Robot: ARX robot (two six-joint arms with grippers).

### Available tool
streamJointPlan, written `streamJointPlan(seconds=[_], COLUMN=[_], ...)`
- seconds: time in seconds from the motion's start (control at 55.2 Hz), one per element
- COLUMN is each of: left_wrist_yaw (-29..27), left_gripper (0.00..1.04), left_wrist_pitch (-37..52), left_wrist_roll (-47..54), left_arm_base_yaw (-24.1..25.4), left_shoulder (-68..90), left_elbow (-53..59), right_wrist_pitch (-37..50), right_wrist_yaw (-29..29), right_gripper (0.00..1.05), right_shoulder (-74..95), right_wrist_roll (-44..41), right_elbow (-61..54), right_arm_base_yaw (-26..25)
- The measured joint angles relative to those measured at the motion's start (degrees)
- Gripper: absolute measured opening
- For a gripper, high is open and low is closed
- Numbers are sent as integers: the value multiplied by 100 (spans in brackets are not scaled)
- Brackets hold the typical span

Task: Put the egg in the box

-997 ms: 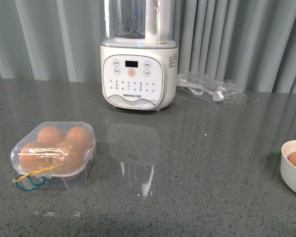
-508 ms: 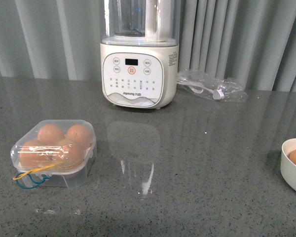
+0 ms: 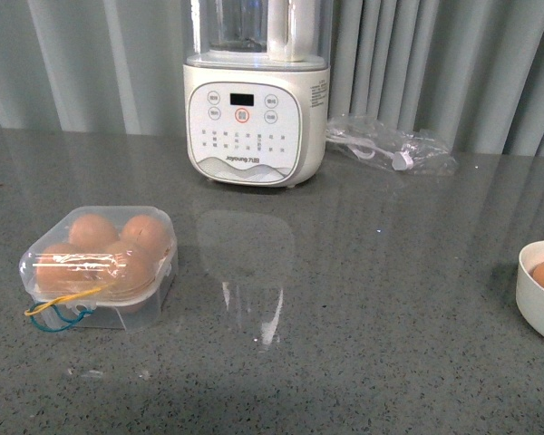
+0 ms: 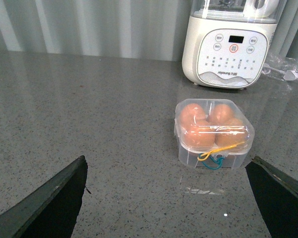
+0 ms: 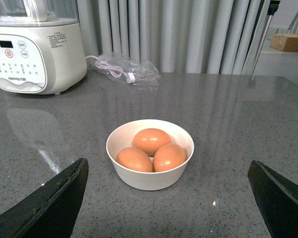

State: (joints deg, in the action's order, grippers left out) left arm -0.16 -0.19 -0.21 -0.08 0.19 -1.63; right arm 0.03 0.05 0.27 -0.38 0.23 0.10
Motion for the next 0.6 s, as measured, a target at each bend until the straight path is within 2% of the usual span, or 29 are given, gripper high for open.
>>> streamJointPlan(seconds=[0.598], left_wrist_yaw=[0], left_gripper=[98], left_wrist_pitch=[0], left_wrist_roll=[0], left_arm_base_yaw=[0], left_shoulder=[0], left_elbow=[0], right_wrist_pitch=[0], right_wrist_yaw=[0], right_gripper=[97], right_shoulder=[0], right_wrist_roll=[0], right_elbow=[0], right_arm_base_yaw=[0])
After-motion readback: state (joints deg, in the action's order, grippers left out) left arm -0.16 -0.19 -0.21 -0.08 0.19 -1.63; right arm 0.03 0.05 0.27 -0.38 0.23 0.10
